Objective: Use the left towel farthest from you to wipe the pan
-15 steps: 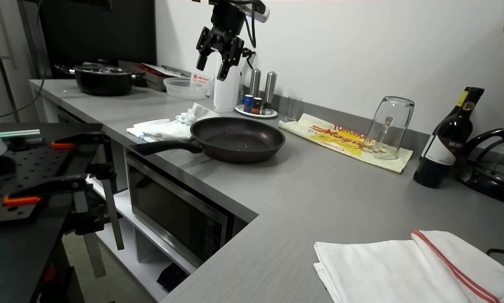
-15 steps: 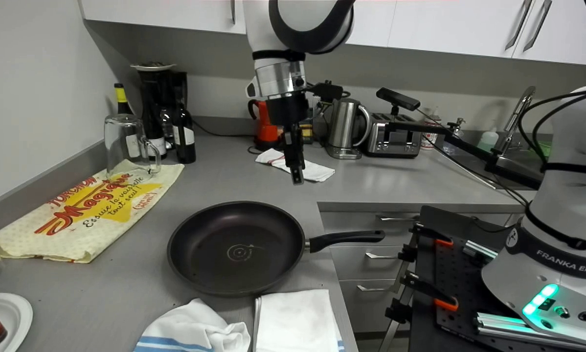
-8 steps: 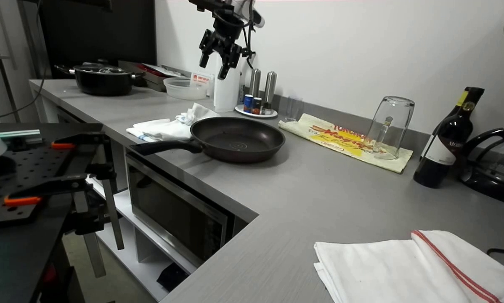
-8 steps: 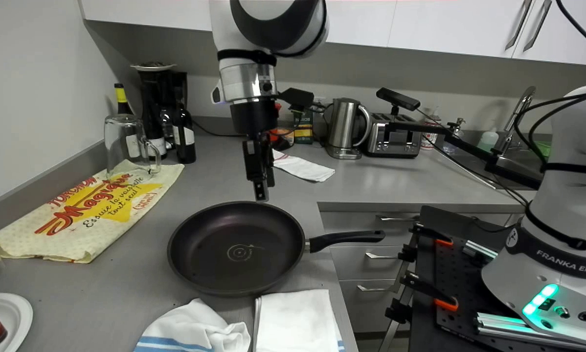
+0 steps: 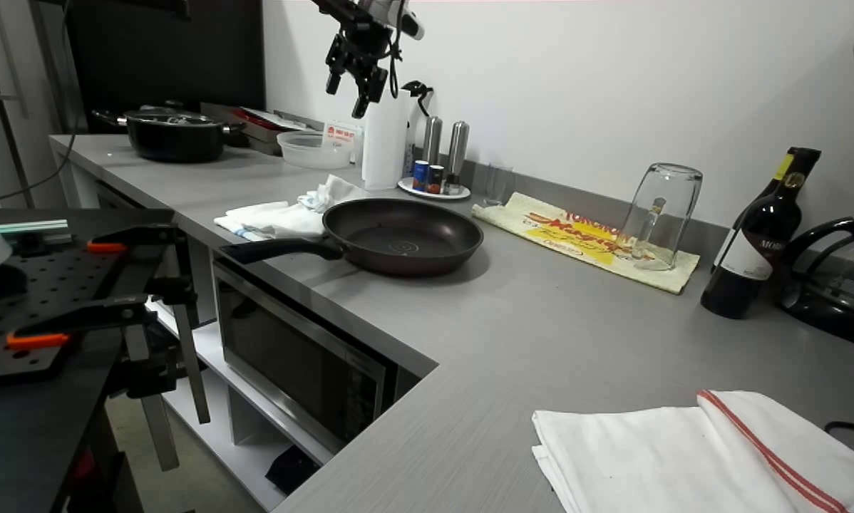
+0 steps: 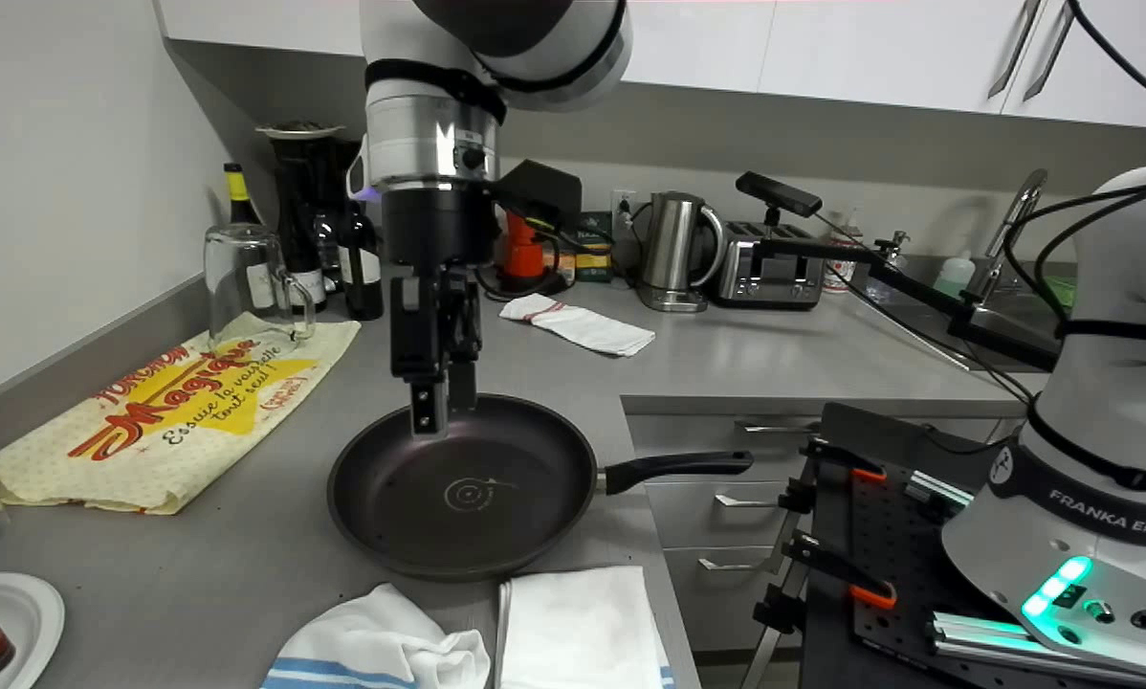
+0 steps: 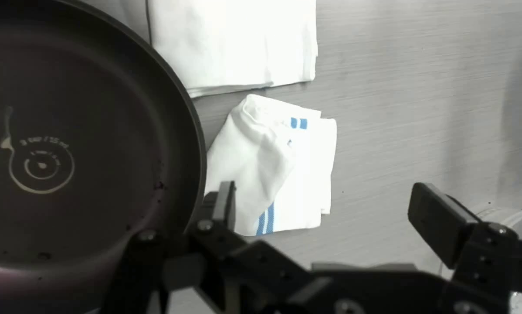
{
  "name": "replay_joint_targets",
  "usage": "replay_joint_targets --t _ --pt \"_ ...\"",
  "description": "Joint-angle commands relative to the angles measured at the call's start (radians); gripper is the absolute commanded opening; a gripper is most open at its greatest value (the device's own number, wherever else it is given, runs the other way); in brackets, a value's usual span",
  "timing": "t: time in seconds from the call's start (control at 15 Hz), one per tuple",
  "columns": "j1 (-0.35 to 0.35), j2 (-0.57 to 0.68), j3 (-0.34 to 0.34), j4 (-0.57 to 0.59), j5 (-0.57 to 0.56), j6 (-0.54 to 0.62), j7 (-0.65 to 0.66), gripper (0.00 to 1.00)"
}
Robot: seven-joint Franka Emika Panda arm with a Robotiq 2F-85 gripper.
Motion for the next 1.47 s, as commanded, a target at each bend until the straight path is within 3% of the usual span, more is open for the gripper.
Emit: replay_joint_targets --t 0.0,0.33,0.8,1.4 --pt "0.015 0.033 0.017 -0.037 0.058 0.135 -0.026 1.00" --pt "0.027 0.148 0.042 -0.049 0.050 0.346 -0.006 1.00" --pt "0.044 0.270 0.084 -0.068 0.000 0.552 0.021 1.00" --pt "0.130 0.356 0.046 -0.106 -0.184 0.632 0.131 1.00"
